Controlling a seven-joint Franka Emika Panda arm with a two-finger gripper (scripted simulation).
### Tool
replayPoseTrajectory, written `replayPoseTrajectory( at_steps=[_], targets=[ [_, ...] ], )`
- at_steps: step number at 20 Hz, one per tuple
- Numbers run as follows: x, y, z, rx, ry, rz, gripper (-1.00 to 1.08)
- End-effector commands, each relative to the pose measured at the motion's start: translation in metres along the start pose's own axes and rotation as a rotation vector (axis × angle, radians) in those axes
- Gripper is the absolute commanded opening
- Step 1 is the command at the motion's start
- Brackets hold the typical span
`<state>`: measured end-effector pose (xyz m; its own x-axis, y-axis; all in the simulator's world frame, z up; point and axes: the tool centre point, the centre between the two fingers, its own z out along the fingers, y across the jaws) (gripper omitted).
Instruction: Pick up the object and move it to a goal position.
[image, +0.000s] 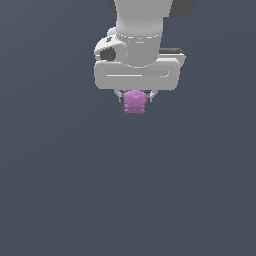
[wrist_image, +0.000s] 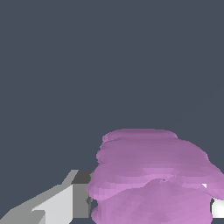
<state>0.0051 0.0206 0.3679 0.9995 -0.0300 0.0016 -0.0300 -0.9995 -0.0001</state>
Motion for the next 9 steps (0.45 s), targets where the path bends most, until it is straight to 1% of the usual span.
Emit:
replayPoseTrajectory(
  at_steps=[1,5,9],
  targets=[
    [-0.001,-0.001,-0.013,0.000,-0.002,0.000,-1.00],
    [0.000,-0.002,-0.024,0.000,-0.002,0.000,-1.00],
    [0.000,-0.002,-0.028,0.000,-0.002,0.000,-1.00]
  ],
)
